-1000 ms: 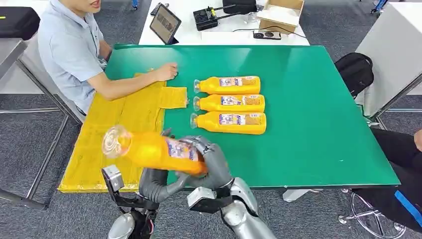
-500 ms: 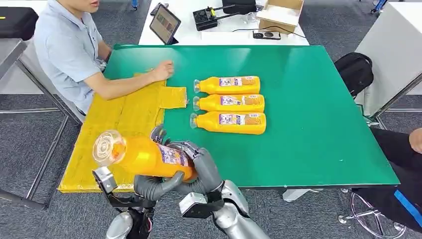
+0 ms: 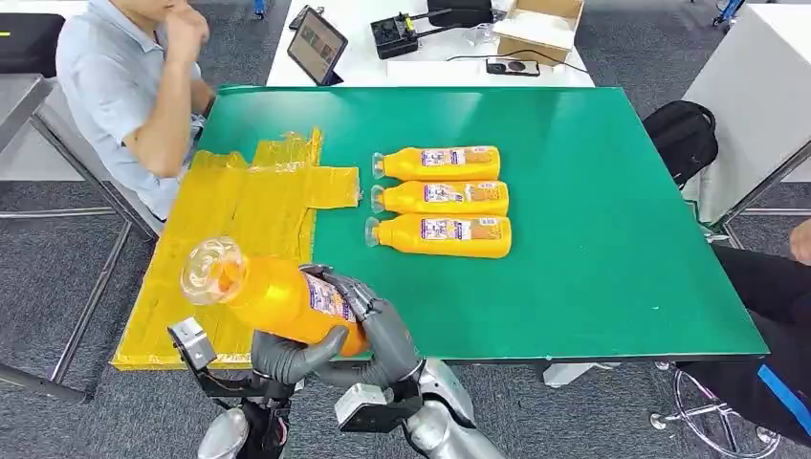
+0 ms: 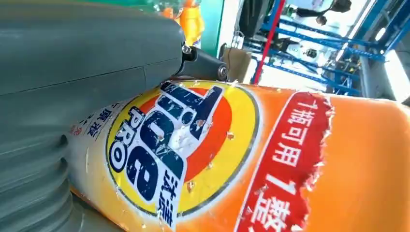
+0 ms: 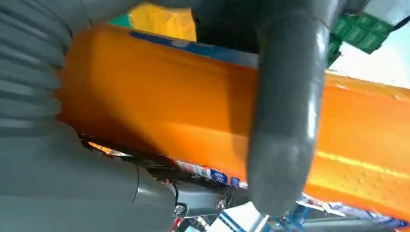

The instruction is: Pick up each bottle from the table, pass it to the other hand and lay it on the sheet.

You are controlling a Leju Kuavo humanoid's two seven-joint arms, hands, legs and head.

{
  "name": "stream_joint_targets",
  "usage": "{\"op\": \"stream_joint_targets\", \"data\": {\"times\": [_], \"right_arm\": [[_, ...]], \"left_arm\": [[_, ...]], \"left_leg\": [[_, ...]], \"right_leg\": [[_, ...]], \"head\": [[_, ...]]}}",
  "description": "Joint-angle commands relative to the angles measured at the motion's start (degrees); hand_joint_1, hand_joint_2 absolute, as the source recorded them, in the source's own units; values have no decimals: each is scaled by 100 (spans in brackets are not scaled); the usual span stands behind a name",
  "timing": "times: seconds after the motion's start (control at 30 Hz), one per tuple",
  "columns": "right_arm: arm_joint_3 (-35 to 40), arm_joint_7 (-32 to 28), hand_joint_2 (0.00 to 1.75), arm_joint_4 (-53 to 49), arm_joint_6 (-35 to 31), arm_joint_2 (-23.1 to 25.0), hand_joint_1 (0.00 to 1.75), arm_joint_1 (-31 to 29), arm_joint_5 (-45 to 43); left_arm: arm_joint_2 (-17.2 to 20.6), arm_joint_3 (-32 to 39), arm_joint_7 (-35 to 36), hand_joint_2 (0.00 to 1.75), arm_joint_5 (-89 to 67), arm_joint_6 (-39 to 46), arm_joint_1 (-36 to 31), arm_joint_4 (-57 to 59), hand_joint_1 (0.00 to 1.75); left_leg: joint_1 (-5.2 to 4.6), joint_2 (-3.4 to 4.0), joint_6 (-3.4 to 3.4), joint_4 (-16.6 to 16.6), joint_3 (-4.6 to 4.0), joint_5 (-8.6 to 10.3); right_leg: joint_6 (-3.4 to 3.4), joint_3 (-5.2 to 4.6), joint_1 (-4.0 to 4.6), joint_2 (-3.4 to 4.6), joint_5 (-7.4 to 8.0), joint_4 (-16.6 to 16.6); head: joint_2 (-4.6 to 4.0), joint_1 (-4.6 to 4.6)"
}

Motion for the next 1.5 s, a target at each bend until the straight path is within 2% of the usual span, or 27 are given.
{"op": "stream_joint_targets", "data": {"times": [0.03, 0.07, 0.13, 0.37, 0.43, 0.6, 0.8, 1.07, 1.17, 1.37, 1.43, 1.5], "right_arm": [[-118, -90, 0, -463, -443, -322, 0, 383, 282], [-124, -160, 0, -714, -573, -379, 0, 492, 382], [-160, -247, 0, -1245, -761, -482, 0, 715, 482], [-165, -241, 0, -1280, -756, -479, 0, 733, 469], [-182, -428, 0, -1513, -1007, -510, 0, 804, 526], [-67, -457, 0, -2275, -1169, -687, 0, 934, 595], [-39, -457, 0, -2256, -1169, -690, 0, 910, 583], [60, -457, 0, -2202, -1069, -791, 0, 744, 231], [161, -457, 0, -2130, -927, -810, 0, 585, 83], [387, -457, 0, -1936, -825, -839, 0, 392, -38], [437, -457, 0, -1874, -802, -844, 0, 365, -104], [437, -457, 0, -1873, -804, -844, 0, 364, -104]], "left_arm": [[131, 257, 166, 175, -422, 325, -31, -71, 166], [160, 321, 227, 175, -565, 446, -43, -96, 164], [216, 509, 303, 175, -807, 655, -137, -100, 171], [203, 534, 314, 175, -816, 650, -146, -84, 171], [261, 665, 361, 175, -1167, 935, -251, -35, 175], [539, 1106, 519, 175, -2277, 1568, -741, 366, 175], [535, 1145, 531, 175, -2613, 1678, -783, 425, 175], [1001, 1319, 724, 175, -4353, 2049, -1697, 1473, 175], [1429, 954, 1091, 175, -5890, 2384, -2344, 2429, 175], [1925, 475, 1616, 175, -7762, 2667, -3913, 4933, 175], [2018, 341, 1831, 175, -8124, 2546, -4229, 5413, 169], [2038, 348, 1830, 175, -8123, 2539, -4242, 5423, 169]], "left_leg": [[0, -8, 6, -6, 15, -3], [0, -7, 5, -5, 8, -1], [0, -8, 6, -5, 13, -3], [-1, 2, 5, -6, 15, -3], [0, -6, 6, -6, 17, -3], [0, -2, 6, -5, 17, -3], [1, 0, 6, -8, 24, -4], [0, 0, 3, -7, 13, 2], [0, -9, 2, -8, 13, 7], [5, -19, -1, -8, 21, 20], [4, -13, -3, -5, 13, 19], [7, -4, 1, -4, 20, 20]], "right_leg": [[-11, 19, 3, -14, -6, -7], [-8, 11, 2, -11, -3, -5], [-11, 17, 3, -13, -5, -6], [-13, 13, 2, -3, -3, -4], [-15, 16, 3, -16, -6, -5], [-16, 19, 4, -11, -5, -4], [-17, 26, 5, -12, -6, -6], [-12, 14, 2, -8, 0, -4], [-13, 17, 2, -18, -1, -3], [-21, 27, 8, -30, 1, -2], [-18, 17, 6, -21, 4, 1], [-31, 23, 10, -15, 9, 0]], "head": [[0, 2], [0, 4], [0, 4], [0, 4], [0, 2], [0, 0], [0, 2], [0, 0], [0, 2], [0, 2], [0, 4], [0, 4]]}}
